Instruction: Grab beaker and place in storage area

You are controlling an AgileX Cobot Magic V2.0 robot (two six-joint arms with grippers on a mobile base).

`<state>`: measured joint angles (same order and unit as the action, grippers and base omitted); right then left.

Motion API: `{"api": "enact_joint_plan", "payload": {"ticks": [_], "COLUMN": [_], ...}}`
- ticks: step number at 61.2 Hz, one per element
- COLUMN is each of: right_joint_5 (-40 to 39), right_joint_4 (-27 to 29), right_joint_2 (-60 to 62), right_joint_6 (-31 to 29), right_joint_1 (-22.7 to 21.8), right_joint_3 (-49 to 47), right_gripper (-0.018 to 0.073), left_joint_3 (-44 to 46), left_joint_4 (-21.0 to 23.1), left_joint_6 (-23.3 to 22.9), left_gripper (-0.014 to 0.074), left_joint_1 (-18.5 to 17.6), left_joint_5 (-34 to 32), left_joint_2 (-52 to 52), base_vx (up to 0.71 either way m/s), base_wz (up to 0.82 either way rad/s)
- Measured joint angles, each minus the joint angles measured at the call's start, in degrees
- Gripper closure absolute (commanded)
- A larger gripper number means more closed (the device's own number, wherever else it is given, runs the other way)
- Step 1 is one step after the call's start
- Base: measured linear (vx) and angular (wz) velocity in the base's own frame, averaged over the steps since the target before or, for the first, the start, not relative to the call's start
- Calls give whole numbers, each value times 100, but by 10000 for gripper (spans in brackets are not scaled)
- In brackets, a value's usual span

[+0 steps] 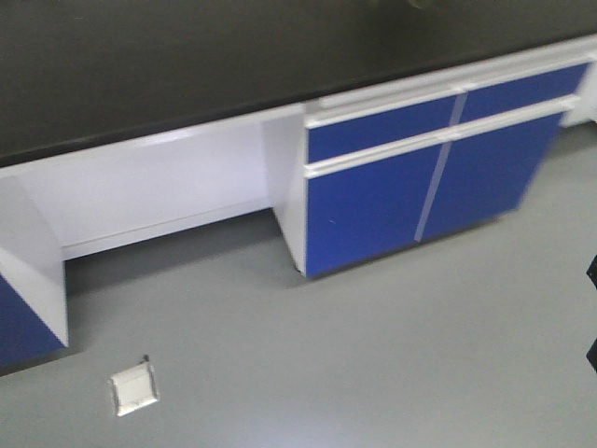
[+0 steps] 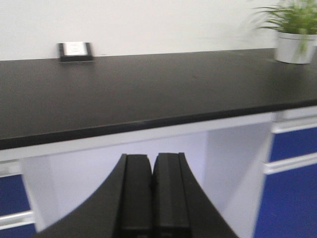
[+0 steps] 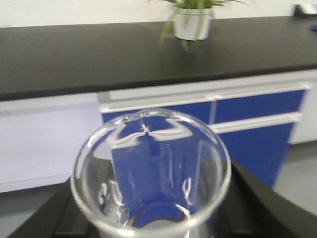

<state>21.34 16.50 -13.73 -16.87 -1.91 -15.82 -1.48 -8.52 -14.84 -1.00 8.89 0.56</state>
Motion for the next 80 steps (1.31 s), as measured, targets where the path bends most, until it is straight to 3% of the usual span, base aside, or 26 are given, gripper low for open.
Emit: {"api": "enact_joint_plan", "payload": {"ticks": [30, 80], "right_joint_5": [0, 0], "right_joint_4": [0, 0], "right_joint_2": [0, 0], "right_joint_6": [0, 0], "right_joint_1": [0, 0], "right_joint_3": [0, 0], "right_gripper": [559, 559], "left_joint_3": [0, 0], "left_joint_4": [0, 0], "left_joint_6": [0, 0], "left_gripper": [605, 605], "left_joint_1": [0, 0], "left_joint_5": [0, 0], "left_joint_2": [0, 0], "base_vx": [46, 32], "base_wz": [45, 13]}}
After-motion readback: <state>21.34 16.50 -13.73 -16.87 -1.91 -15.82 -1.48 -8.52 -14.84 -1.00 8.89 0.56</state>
